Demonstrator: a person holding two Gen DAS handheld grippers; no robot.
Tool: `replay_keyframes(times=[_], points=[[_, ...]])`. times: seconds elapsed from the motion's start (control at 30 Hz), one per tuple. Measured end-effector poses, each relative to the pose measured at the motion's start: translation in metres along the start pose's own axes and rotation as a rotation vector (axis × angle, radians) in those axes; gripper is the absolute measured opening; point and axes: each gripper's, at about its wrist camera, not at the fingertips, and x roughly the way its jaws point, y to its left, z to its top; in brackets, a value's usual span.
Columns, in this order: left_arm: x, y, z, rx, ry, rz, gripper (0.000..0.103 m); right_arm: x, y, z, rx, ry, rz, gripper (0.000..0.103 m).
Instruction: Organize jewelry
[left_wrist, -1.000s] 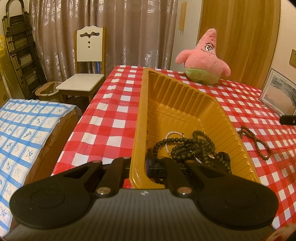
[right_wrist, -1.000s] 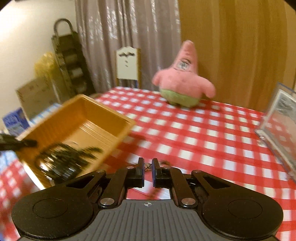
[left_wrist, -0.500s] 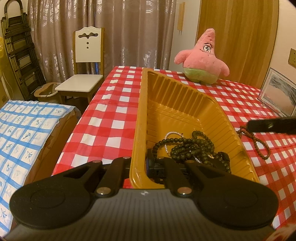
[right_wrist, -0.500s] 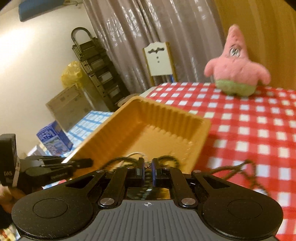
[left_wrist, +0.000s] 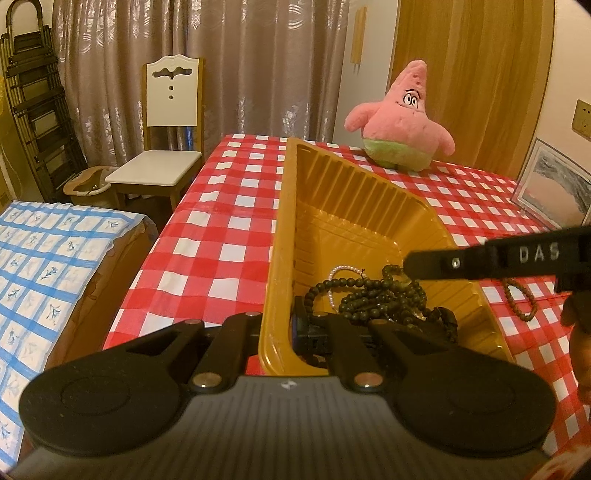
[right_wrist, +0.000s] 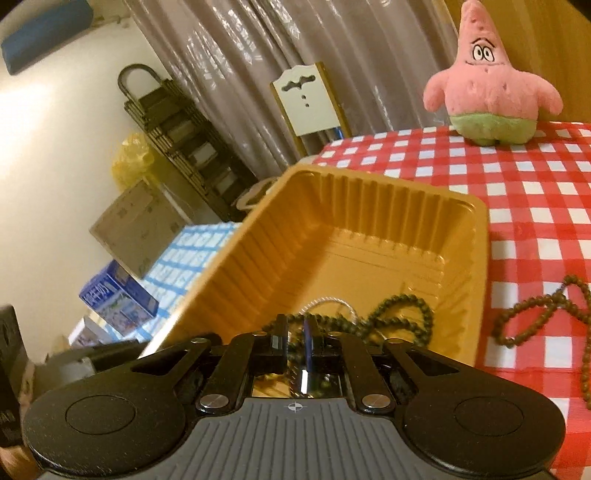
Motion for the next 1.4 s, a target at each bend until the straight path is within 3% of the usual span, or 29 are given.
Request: replay_keyframes(times=[0.07,0.13,0.33,0.73,1.03,1.4], points=[[0.0,0.001,-0.001,0.002,0.0,-0.004,0.004,-0.003,0.003,0.001,-0.007,-0.015,-0.008,0.038],[0.0,0.001,-0.001,0.002,0.0,-0.006,0.004,-0.009,0.004,0.0,-0.009,-0.041,-0.017,0.049],[0.001,0.003,-0.001,0.0,0.0,-0.014,0.004,-0.033,-0.005,-0.002,-0.023,-0.063,-0.069,0.05],[0.002,0.004,-0.001,-0.003,0.002,-0.015,0.004,-0.103,-0.069,-0.032,0.054,-0.064,-0.28,0.05],[0.002,0.004,-0.001,-0.002,0.003,-0.013,0.004,-0.117,-0.127,-0.039,0.021,-0.016,-0.448,0.05],[0.004,0.005,-0.003,0.001,0.012,-0.006,0.004,-0.102,-0.147,-0.029,-0.013,0.006,-0.456,0.049]])
